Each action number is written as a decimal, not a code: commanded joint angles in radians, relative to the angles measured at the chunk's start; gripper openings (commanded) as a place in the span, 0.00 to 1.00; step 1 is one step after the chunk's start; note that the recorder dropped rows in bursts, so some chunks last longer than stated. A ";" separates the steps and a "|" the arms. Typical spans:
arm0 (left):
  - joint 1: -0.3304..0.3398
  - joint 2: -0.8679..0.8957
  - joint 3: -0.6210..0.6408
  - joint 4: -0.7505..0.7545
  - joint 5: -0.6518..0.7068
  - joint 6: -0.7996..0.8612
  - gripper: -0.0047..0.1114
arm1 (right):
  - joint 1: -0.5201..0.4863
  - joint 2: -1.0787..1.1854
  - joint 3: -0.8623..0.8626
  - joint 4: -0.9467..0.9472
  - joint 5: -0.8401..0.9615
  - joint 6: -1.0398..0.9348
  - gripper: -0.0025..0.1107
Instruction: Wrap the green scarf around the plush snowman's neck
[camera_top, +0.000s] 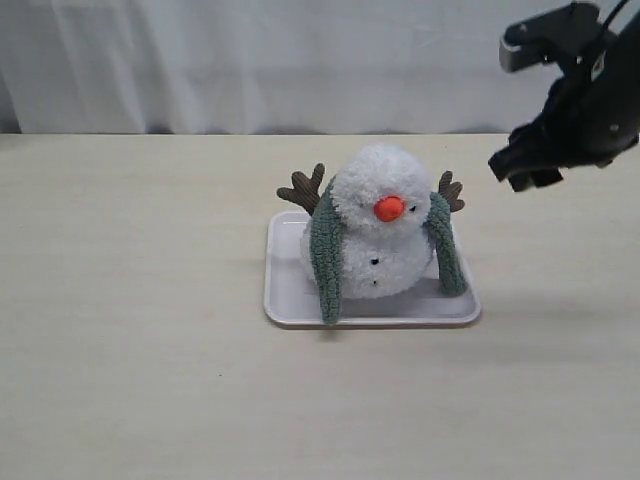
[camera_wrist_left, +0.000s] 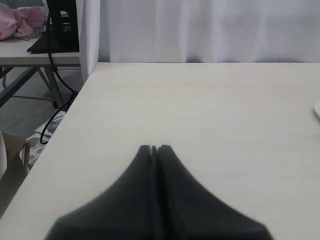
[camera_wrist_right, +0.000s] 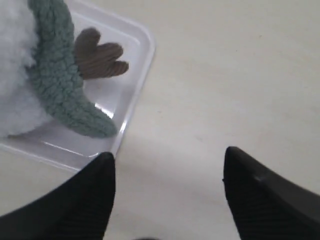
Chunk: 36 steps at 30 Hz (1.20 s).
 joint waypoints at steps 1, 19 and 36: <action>-0.004 -0.002 0.002 0.001 -0.012 0.000 0.04 | -0.016 0.045 0.105 0.106 -0.150 -0.209 0.56; -0.004 -0.002 0.002 0.001 -0.012 0.000 0.04 | -0.016 0.359 0.227 0.510 -0.544 -0.760 0.52; -0.004 -0.002 0.002 0.001 -0.012 0.000 0.04 | -0.016 0.269 0.152 0.694 -0.210 -0.787 0.06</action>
